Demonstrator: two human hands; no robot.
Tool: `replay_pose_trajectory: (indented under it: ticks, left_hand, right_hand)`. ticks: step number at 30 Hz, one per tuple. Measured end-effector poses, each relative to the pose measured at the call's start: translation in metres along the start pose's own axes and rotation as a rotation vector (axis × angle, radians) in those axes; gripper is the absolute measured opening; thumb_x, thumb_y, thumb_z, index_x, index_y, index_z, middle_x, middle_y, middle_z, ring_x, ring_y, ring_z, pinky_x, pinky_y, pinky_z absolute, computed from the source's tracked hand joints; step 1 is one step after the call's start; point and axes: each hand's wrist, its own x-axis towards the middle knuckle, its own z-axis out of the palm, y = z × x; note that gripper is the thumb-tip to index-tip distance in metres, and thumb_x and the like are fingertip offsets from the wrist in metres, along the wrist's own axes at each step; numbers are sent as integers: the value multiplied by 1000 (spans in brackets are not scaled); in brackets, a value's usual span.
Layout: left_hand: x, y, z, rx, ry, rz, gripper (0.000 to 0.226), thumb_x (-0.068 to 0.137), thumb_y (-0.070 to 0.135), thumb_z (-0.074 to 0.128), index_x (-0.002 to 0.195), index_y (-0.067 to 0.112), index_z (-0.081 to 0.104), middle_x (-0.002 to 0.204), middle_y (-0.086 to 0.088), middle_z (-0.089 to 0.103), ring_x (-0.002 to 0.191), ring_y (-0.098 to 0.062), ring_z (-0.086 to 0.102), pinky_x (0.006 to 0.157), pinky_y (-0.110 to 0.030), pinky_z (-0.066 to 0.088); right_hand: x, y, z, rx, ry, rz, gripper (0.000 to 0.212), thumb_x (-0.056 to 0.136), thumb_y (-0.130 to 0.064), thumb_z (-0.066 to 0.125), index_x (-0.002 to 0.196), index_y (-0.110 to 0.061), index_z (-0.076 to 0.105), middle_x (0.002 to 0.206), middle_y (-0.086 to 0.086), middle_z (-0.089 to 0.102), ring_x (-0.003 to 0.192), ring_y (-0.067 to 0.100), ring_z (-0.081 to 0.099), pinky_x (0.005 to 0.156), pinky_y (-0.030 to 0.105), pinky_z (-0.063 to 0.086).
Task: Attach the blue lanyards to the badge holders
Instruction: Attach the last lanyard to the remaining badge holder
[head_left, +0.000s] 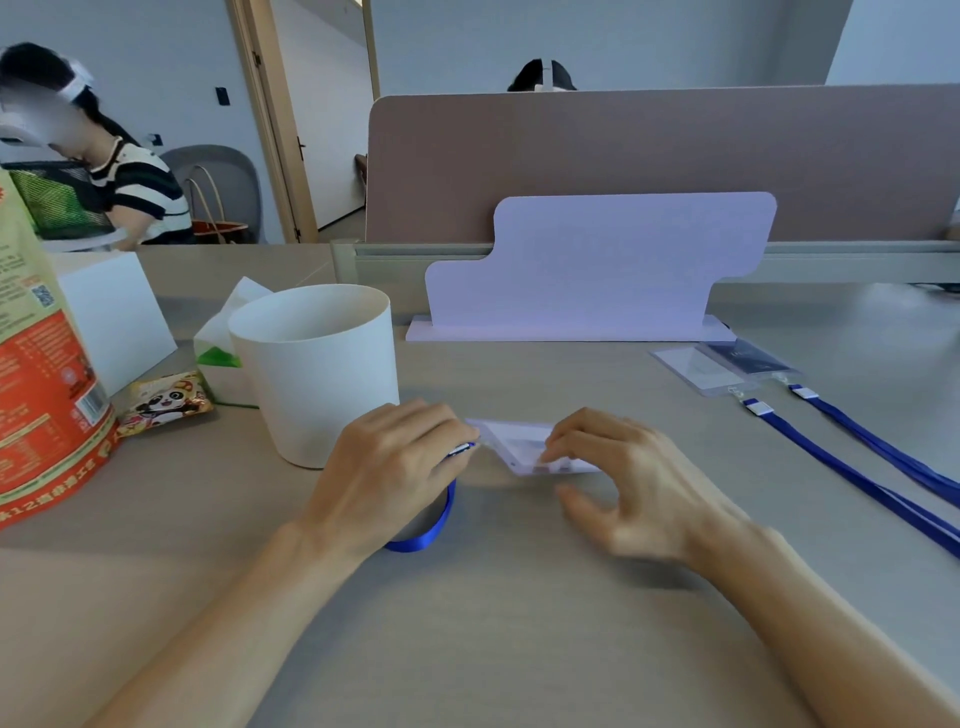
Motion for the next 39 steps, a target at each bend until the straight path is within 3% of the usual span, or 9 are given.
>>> replay_pose_trajectory:
  ticks: [3,8,11,20,25,28,33,36,39]
  left_hand:
    - [0,0,-1,-15,-4,49,11,89,11,64,82,10,72,76,1,67,62,-22,58,53,-36,47]
    - [-2,5,1,-120,-16,56,2,90,16,65,88,17,66,80,3,70,59,-22,56,54,-32,45]
    - [-5,3,4,-128,-28,60,9,90,17,65,91,21,57,80,4,71,54,-26,55,51,-35,43]
    - [-1,9,1,-205,-80,42,2,87,15,62,87,17,62,80,7,66,59,-22,54,56,-33,44]
    - [-1,23,-1,-431,-371,-335,13,87,42,54,86,29,55,74,8,60,67,-14,56,59,-34,49]
    - [1,24,4,-583,-435,-568,12,89,36,61,84,26,56,73,7,64,64,-7,55,61,-21,44]
    - [5,21,3,-690,-636,-682,18,92,27,58,76,22,63,68,4,66,63,-7,52,64,-22,39]
    - [5,19,1,-783,-624,-713,17,93,17,57,79,13,65,64,7,63,67,-17,50,67,-26,38]
    - [5,19,1,-835,-613,-719,17,94,14,56,79,13,66,62,9,62,68,-14,50,67,-22,37]
  right_hand:
    - [5,-13,8,225,40,124,16,87,-32,57,95,-26,70,94,-13,64,82,8,60,68,24,47]
    - [11,-20,21,447,-5,269,18,90,-27,65,106,-30,73,90,-9,63,72,15,56,63,14,39]
    - [11,-20,20,478,-37,289,7,85,-24,72,90,-29,74,87,-8,62,62,8,51,60,12,38]
    - [11,-21,22,378,-26,257,5,87,-25,69,89,-28,70,78,-10,60,66,12,52,60,14,39]
    - [6,-17,26,181,-83,211,6,88,-27,64,91,-30,67,81,-16,59,67,6,54,65,25,47]
    - [6,-19,26,167,-57,191,6,87,-23,64,91,-25,68,82,-11,62,67,9,54,65,24,47]
    - [6,-21,29,101,-46,152,6,87,-28,67,89,-23,67,80,-9,65,66,11,55,62,20,43]
    - [7,-22,30,109,-33,136,9,86,-29,68,88,-20,66,73,-10,63,69,12,54,61,14,40]
    - [8,-24,30,105,-14,123,10,86,-28,68,87,-18,65,70,-12,58,70,12,53,59,10,39]
